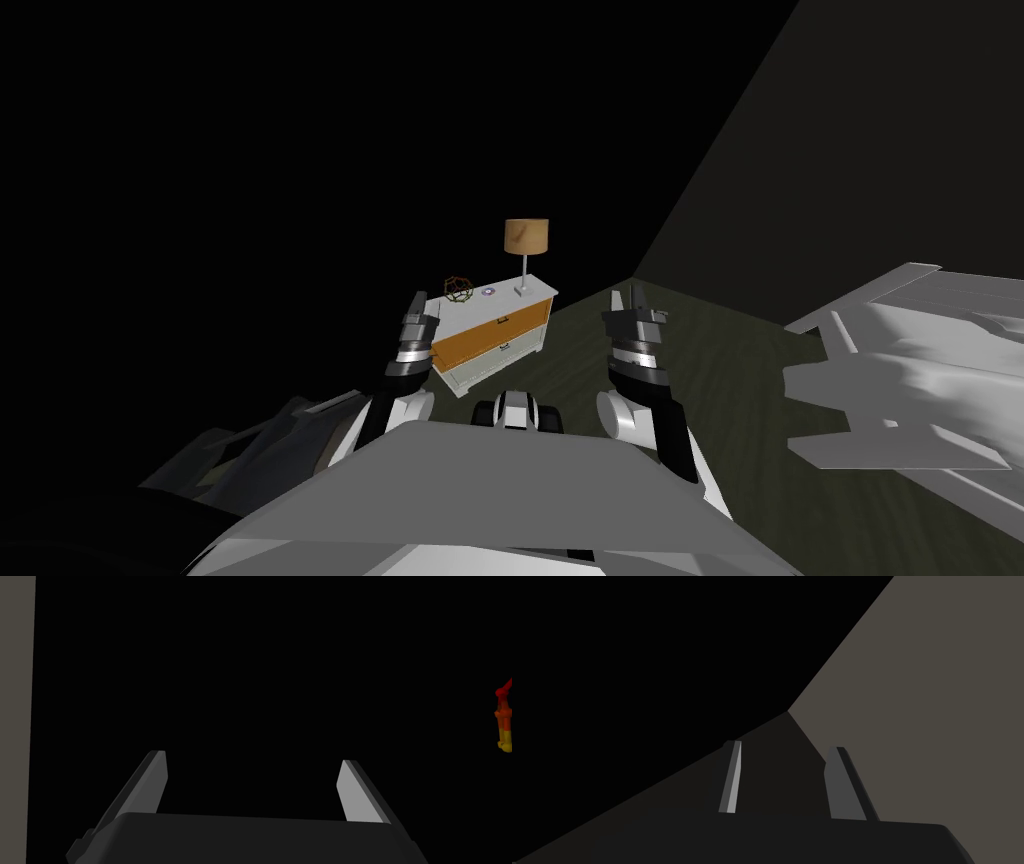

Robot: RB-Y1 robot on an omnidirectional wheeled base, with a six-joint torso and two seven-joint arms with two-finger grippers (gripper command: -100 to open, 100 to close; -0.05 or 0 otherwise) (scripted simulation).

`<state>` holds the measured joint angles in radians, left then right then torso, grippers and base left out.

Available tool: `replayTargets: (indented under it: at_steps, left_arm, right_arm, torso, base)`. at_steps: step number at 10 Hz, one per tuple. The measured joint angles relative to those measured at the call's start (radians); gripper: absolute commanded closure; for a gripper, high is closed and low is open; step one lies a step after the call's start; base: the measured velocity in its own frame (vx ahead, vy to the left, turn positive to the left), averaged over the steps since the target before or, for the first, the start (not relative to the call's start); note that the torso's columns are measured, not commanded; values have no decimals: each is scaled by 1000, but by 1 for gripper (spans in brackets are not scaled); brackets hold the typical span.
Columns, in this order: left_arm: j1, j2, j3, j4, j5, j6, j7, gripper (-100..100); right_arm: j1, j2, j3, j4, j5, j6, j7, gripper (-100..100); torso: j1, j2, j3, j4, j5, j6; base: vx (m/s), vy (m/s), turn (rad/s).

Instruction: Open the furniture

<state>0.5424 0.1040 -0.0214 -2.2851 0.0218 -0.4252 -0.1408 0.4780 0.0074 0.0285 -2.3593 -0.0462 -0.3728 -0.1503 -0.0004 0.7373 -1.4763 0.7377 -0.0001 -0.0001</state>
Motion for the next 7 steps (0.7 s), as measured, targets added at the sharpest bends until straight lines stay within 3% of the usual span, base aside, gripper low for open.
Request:
replayTargets:
  at_steps: [7]
  left_arm:
    - [-43, 53, 34, 175, 58, -92, 1, -100]
  right_arm:
    - [0, 0, 0, 0, 0, 0, 0, 0]
  torso:
    - [0, 1, 0, 0, 0, 0]
  base:
    - [30, -18, -3]
